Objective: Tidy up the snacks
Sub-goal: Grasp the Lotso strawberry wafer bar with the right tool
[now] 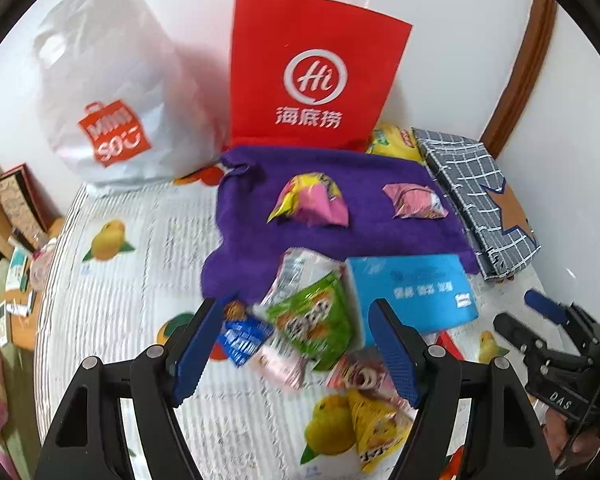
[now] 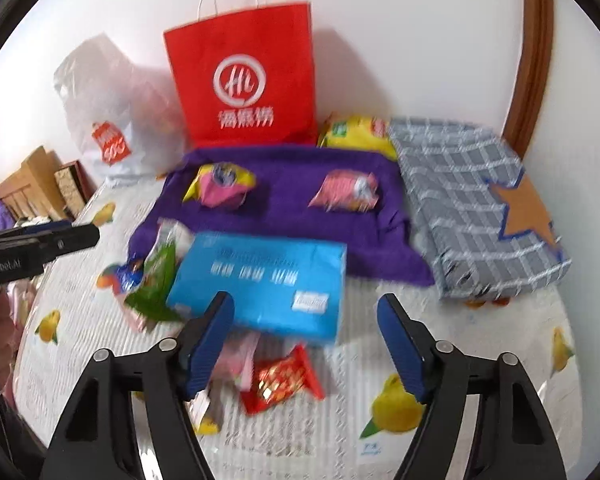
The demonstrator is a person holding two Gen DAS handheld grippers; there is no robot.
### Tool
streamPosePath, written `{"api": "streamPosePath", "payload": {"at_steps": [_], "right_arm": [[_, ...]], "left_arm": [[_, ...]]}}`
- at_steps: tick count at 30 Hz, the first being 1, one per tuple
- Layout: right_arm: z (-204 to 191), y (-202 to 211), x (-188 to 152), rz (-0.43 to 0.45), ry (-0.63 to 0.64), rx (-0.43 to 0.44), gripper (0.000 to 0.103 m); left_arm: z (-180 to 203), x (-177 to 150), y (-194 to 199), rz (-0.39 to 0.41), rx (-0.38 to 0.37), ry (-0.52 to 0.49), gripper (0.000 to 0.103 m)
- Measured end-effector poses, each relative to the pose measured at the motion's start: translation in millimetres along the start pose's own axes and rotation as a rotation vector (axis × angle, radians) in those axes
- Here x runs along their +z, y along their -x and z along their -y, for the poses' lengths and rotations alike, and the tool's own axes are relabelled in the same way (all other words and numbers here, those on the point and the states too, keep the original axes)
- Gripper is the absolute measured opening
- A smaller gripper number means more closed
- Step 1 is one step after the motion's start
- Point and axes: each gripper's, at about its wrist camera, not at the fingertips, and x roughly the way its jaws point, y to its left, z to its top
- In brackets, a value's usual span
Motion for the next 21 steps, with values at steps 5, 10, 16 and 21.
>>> {"api": "streamPosePath", "payload": {"at_steps": [5, 10, 16, 21], "right_arm": [[-20, -4, -17, -0.02, 0.046, 0.07, 0.062], [-48, -20, -28, -0.079, 0.105, 0.148, 0.048], [-69, -46, -42, -0.161, 0.17, 0.18, 0.036], [-75, -56, -51, -0.224, 0.176, 0.221, 0.024]], "left_arm": [[-10, -15, 1, -0.011, 0.008, 0.028, 0.074], [-19, -29, 3, -0.021, 0.022, 0.039, 0.074], [-28, -39, 3, -0.026, 0.026, 0.052, 0.074], [-33, -43, 0, -0.033, 0.022, 0.057, 0.074]]}}
